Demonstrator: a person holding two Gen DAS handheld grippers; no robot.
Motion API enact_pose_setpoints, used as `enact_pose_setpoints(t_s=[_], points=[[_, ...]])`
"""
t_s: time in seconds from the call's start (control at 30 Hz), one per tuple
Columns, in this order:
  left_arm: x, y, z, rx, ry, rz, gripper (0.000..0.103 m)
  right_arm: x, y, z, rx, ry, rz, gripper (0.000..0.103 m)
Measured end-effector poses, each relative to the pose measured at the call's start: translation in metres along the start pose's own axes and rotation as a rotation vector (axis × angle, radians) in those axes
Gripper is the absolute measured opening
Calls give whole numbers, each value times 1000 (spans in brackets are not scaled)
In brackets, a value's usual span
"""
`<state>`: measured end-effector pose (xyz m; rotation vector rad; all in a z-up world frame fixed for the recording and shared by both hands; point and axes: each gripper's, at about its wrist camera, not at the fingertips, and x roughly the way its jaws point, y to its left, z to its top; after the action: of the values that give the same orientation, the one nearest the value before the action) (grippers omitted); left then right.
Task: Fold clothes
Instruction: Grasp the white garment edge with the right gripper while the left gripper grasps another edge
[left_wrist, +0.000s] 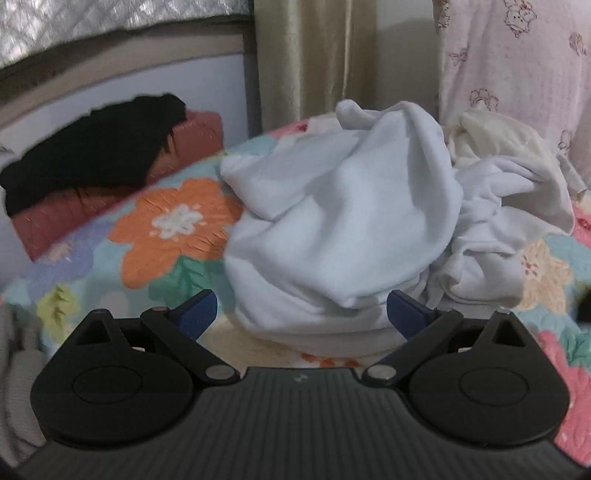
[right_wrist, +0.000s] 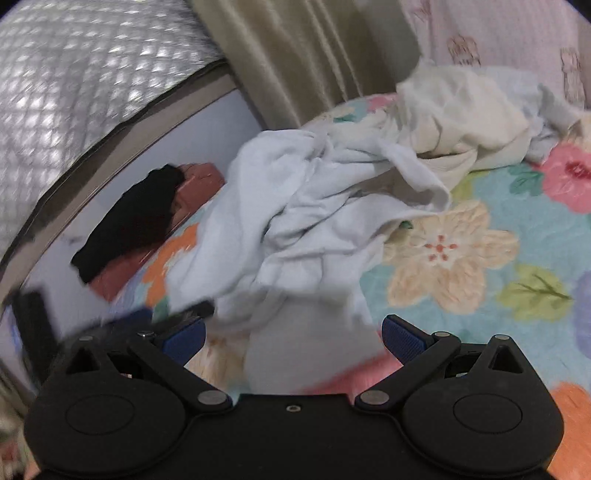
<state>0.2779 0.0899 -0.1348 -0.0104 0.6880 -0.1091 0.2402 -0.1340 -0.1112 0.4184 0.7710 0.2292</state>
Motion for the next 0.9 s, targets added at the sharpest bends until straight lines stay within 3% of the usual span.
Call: enact_pose_setpoints(t_s=[0.1, 0.2, 0.33, 0.4, 0.43, 0.5, 0.53, 0.7, 0.8, 0.9], points=[[4, 13, 0, -79, 1, -68, 95, 26, 5, 23, 7, -10, 3, 103], [7, 25, -1, -153, 6, -159, 59, 45, 16, 40, -8, -33, 32, 103], [15, 41, -6, -251, 31, -190, 31, 78, 22, 53, -1, -31, -10, 103], [17, 49, -7, -297, 41, -210, 25, 94, 24, 54, -19, -20, -42, 90], [17, 53, -7, -319, 39, -229, 22, 98, 28, 51, -57, -17, -53, 71], [13, 56, -6, -348, 31, -256, 21, 99, 38, 44, -151, -26, -61, 40], [12, 57, -5, -354, 25, -262, 21, 94, 43, 41, -182, -38, -48, 18], [-3, 38, -1, -277, -28, -236, 21, 46, 59, 33, -280, -138, -39, 10], [-13, 12, -1, -201, -51, -312, 21, 10, 54, 37, -282, -171, -43, 9], [-25, 3, 1, -177, -86, -330, 21, -15, 47, 37, -288, -194, -83, 8]])
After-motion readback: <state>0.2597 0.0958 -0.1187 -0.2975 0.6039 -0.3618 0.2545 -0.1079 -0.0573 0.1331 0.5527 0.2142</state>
